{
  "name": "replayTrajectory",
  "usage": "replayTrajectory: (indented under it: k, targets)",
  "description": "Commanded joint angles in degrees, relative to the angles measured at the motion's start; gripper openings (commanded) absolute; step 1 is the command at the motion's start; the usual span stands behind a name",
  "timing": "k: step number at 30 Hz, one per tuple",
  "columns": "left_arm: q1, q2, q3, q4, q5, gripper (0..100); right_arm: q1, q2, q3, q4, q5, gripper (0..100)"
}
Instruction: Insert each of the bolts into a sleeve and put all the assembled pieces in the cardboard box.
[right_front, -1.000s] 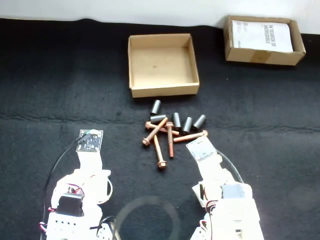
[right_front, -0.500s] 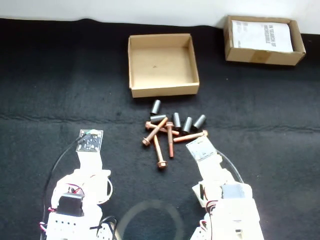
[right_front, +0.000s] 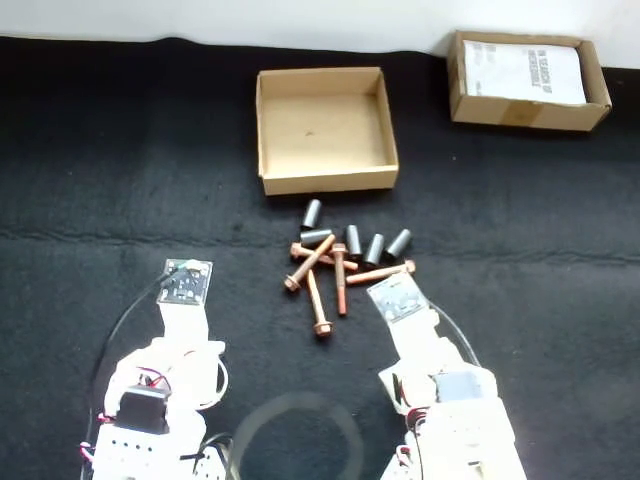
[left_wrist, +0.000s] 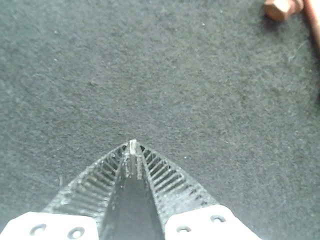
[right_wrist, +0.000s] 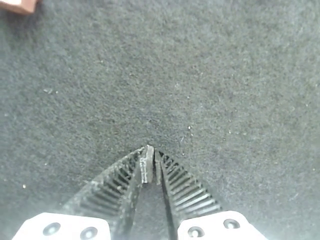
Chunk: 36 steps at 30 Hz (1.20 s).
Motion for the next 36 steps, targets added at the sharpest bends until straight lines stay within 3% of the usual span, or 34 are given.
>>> replayTrajectory:
  k: [1,8,11,16,19,25,31,36]
  targets:
    - [0.66,-0.48,1.01,0.18,-0.09,1,-2.42,0.40,0.48,-0.31,-3.43,0.7]
    - [-1.01,-0.48,0.40,0.00,-0.35,1,-2.59,0.48,-5.58,1.10,-8.09,0.7]
    - [-6.99,-0.48,0.13,-1.41,-0.35,1,-4.53,0.22,-9.63,5.67,-8.09,0.7]
    - [-22.37,-0.48,-3.38,-14.33,-0.35,1,-6.02,0.31,-21.93,12.09,-7.82,0.7]
    - [-28.44,-0.48,-6.55,-17.23,-0.35,1,-5.67,0.31,-31.08,15.34,-7.82,0.7]
    - [-30.11,-0.22,-17.45,-17.14,-0.44,1,-5.76,0.57,-41.45,16.84,-8.00,0.7]
    - [-30.46,2.77,-35.12,-14.51,-0.26,1,-0.04,1.45,-53.14,18.42,-8.18,0.7]
    - [-30.02,21.23,-63.87,2.20,0.18,1,3.82,12.35,-71.16,23.25,-17.14,0.8]
